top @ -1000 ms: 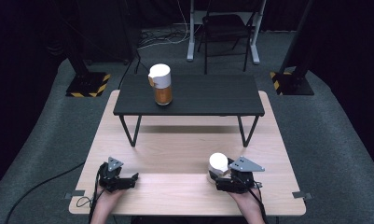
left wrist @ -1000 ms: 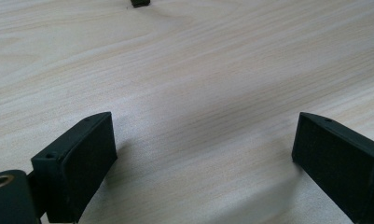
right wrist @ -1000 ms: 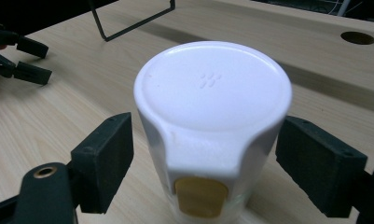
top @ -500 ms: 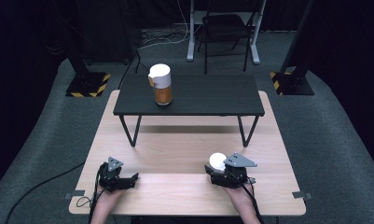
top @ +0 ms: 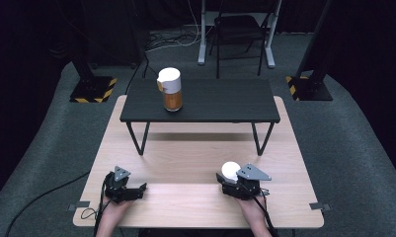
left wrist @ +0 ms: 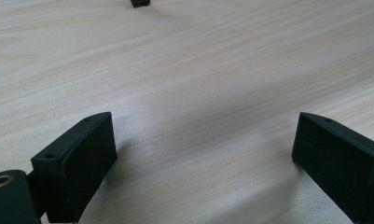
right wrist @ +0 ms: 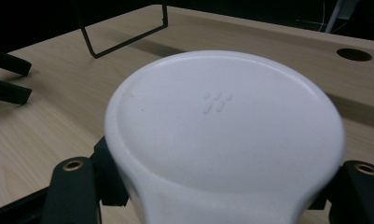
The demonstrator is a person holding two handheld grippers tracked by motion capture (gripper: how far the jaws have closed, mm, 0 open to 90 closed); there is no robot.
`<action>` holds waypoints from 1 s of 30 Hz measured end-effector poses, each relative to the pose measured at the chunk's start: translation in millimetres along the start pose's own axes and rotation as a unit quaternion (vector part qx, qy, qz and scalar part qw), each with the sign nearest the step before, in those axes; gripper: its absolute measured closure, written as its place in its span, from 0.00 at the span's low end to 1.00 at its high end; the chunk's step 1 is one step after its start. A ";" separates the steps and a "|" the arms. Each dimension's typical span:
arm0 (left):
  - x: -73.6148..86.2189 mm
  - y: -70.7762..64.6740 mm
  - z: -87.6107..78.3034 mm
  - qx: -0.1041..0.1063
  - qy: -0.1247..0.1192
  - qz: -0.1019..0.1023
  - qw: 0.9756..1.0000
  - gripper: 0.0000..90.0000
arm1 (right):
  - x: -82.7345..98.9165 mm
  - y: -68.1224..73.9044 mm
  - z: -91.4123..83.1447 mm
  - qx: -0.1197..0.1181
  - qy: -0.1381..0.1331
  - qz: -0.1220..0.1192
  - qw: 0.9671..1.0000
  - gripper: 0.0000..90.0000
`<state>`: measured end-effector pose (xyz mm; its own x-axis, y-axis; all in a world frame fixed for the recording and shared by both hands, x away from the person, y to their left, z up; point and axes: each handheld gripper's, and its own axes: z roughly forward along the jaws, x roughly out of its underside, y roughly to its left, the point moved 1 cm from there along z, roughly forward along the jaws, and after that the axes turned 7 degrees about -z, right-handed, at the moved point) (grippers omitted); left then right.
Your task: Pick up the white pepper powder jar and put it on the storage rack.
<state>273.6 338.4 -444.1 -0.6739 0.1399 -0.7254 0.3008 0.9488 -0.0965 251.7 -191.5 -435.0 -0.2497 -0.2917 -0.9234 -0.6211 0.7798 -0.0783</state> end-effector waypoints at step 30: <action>0.0 0.1 0.1 0.000 0.000 0.000 1.000 0.06 | -67.1 -28.5 -18.0 -0.018 0.019 -0.008 1.000 0.33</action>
<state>273.7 338.4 -444.1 -0.6737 0.1400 -0.7256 0.3010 0.9487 -0.0965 272.9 -204.2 -364.0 -0.2675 -0.3249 -0.9072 -0.6512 0.7549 -0.0783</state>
